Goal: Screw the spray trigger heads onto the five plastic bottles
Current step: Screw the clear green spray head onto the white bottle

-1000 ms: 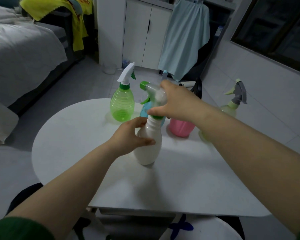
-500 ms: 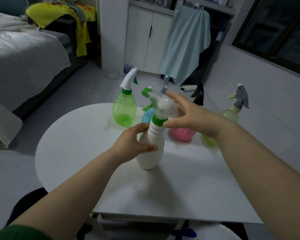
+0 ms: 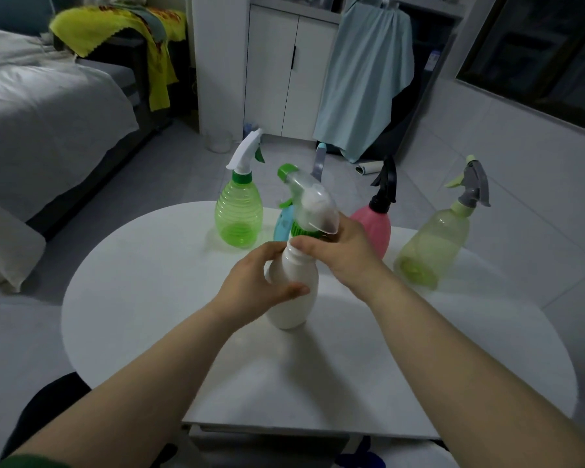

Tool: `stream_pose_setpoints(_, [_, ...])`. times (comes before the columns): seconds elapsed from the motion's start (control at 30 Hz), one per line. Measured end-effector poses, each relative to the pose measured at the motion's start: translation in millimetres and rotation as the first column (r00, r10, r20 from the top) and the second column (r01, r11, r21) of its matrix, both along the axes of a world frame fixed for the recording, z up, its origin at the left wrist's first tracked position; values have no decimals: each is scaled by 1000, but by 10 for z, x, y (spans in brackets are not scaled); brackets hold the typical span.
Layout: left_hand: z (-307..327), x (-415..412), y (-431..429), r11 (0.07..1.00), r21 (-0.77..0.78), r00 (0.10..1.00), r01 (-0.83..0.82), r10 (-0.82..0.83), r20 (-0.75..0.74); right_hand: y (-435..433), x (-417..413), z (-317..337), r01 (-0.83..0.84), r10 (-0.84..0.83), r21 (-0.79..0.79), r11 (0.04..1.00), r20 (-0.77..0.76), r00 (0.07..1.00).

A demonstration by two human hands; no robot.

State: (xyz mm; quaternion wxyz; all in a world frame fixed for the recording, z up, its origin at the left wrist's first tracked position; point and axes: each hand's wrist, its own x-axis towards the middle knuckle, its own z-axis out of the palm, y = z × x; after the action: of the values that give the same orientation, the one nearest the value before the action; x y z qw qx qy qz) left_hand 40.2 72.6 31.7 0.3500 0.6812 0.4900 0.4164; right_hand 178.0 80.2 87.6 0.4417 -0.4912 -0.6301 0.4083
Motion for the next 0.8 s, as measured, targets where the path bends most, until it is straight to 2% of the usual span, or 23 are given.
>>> stream_pose_setpoints(0.1, [138,-167,101,950,-133,957,282,-288,-29,19,73,68,-120,117,-84,989,-34,993])
stream_pose_setpoints(0.17, [180,-190,120,932,-157,942,326,-334,-31,22,72,70,-152,146,-109,982,-59,988])
stream_pose_setpoints(0.2, [161,-153,100,954,-130,961,272,-277,-20,14,51,51,-127,118,-99,987,-91,989])
stream_pose_setpoints(0.27, [49,-5,5,1000,-25,999,15,-16,-28,-10,-12,-3,-21,11,-61,998,-157,988])
stream_pose_setpoints(0.33, [-62,139,-124,974,72,974,-216,221,-59,-30,-61,-54,44,-48,-25,999,-172,984])
stream_pose_setpoints(0.37, [-92,160,-148,961,94,964,-260,264,-38,-31,-65,-63,43,-46,-21,999,-160,986])
stream_pose_setpoints(0.4, [-92,136,-139,969,74,972,-236,237,1,-23,-50,-61,18,-22,-31,999,-147,989])
stream_pose_setpoints(0.47, [-19,-7,-47,999,-33,999,-8,9,39,15,34,-18,-98,83,-92,991,-152,985])
stream_pose_setpoints(0.53, [84,-164,54,959,-139,968,248,-251,-4,38,127,36,-265,238,-154,952,-177,955])
stream_pose_setpoints(0.6, [119,-194,75,922,-186,939,338,-344,3,38,170,48,-362,329,-173,916,-193,924])
stream_pose_setpoints(0.63, [95,-169,61,935,-172,950,310,-312,13,42,173,40,-368,331,-171,914,-208,920])
stream_pose_setpoints(0.7, [-14,-44,-4,993,-67,995,97,-98,-17,47,153,-2,-314,271,-150,938,-251,929])
stream_pose_setpoints(0.77, [-102,75,-88,991,22,990,-133,134,-49,53,122,-40,-227,192,-123,966,-244,951])
stream_pose_setpoints(0.8, [-122,99,-105,984,28,983,-177,178,-37,51,106,-49,-192,163,-115,975,-227,960])
